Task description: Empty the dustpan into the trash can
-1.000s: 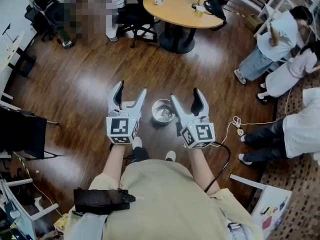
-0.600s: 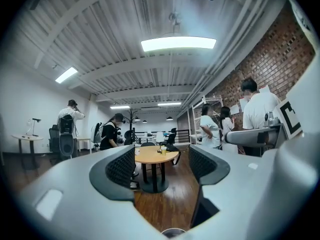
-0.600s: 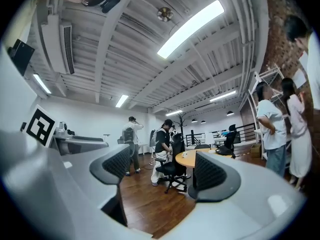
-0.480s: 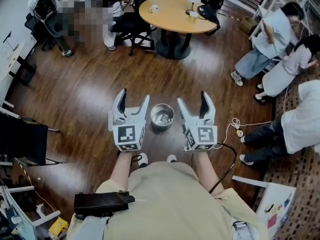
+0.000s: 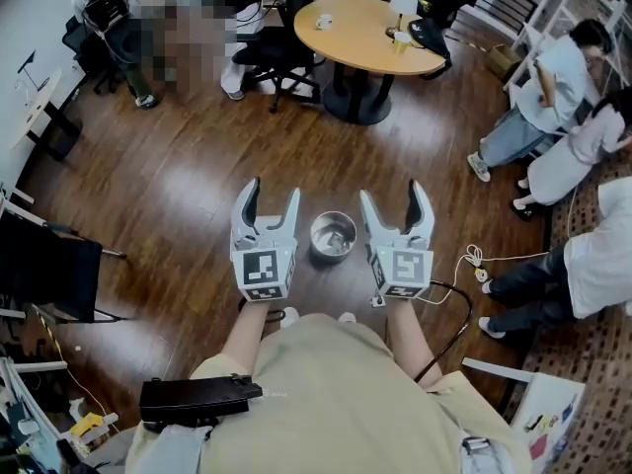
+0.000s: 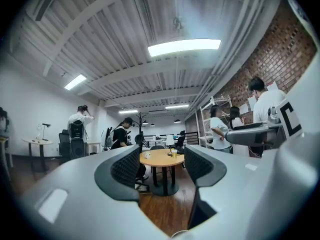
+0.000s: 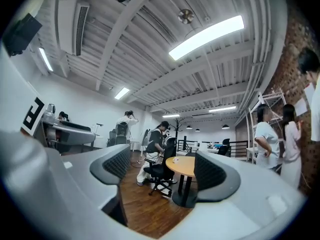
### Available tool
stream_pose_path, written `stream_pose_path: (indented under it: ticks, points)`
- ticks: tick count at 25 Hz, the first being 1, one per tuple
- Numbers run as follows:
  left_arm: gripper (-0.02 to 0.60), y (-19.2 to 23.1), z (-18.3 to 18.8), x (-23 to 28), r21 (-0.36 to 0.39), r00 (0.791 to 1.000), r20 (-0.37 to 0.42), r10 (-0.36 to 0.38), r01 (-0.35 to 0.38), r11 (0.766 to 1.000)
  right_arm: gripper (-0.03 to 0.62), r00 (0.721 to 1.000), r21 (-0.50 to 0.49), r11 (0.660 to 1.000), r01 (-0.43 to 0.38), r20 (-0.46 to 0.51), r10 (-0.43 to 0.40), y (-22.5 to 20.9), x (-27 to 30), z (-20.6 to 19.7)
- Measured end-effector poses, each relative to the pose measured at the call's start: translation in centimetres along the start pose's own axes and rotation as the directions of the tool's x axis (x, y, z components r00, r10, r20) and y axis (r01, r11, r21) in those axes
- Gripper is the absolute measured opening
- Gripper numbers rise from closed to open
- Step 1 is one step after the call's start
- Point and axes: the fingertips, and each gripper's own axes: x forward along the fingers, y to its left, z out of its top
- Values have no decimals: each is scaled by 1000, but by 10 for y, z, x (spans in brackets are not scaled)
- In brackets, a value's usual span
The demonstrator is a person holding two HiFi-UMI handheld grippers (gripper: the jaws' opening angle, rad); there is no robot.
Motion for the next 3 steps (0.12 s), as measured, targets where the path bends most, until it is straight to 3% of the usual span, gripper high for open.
stream_pose_path:
  ticks: [3]
  points:
    - [275,-5,-5,4,-9,999,-17,-28,28,1000,388,1000,10,1000,0,-10,0,-1,3,-2]
